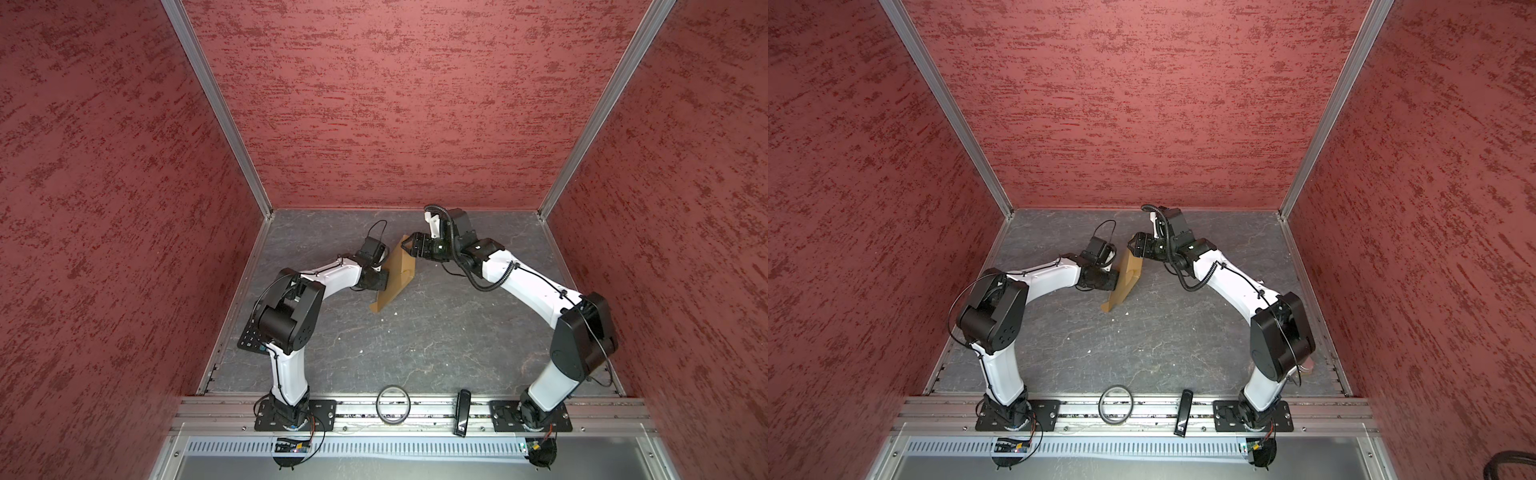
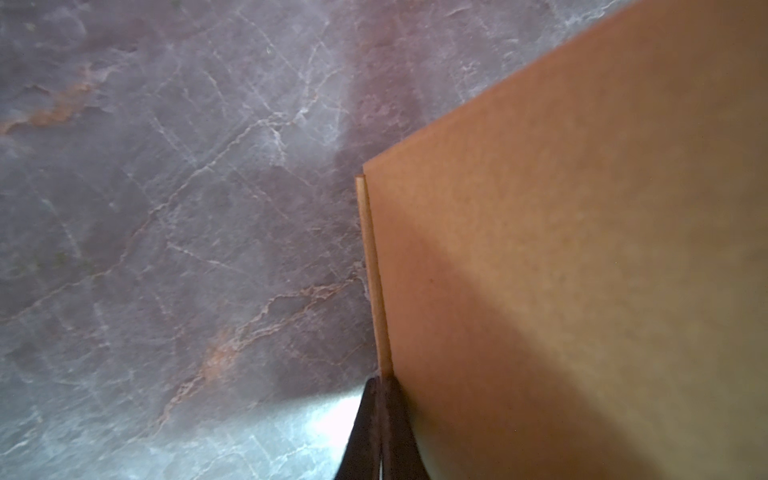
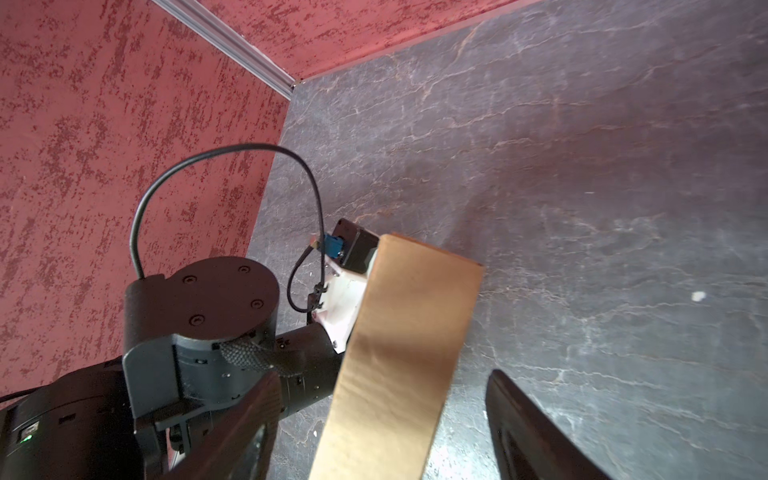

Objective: Fold the paper box

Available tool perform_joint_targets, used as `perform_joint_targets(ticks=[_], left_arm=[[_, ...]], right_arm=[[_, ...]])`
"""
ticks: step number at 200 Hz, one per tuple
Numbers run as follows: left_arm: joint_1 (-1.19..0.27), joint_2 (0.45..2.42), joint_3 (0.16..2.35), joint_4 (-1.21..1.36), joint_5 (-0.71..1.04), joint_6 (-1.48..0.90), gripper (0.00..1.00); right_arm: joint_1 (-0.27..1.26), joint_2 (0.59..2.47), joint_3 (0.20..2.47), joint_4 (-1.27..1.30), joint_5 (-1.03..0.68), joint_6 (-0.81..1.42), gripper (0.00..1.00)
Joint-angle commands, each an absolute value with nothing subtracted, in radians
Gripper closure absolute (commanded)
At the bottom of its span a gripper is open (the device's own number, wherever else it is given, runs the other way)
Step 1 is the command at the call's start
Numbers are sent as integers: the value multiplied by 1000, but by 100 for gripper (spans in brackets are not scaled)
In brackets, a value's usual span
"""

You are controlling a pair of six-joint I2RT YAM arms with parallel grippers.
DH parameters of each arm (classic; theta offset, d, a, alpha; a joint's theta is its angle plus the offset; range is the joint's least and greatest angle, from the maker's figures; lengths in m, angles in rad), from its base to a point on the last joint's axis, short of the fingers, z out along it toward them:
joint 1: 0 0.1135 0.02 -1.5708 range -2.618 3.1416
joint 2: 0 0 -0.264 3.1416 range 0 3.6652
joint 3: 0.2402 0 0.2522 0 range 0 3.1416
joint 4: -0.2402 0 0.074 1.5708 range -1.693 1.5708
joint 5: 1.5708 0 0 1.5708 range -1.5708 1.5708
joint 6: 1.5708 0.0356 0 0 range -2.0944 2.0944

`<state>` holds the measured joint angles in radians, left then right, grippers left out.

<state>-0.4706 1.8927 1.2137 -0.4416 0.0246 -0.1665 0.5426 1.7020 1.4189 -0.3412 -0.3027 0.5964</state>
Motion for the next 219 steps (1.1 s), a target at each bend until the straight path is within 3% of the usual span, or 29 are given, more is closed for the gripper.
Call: perform_joint_targets(ticks=[1, 96, 172, 219], left_arm=[[-476, 1894, 1224, -460, 25, -153, 95], [-488, 1875, 1230, -449, -9, -160, 95], [-502, 1862, 1242, -437, -62, -163, 95], [-516, 1844, 1254, -447, -100, -160, 94]], right_arm=[[558, 1728, 1465, -376, -307, 608, 22], [583, 1802, 1509, -493, -299, 613, 26], [588, 1792, 1495, -525, -312, 650, 41], [589, 1774, 1455, -490, -308, 679, 41]])
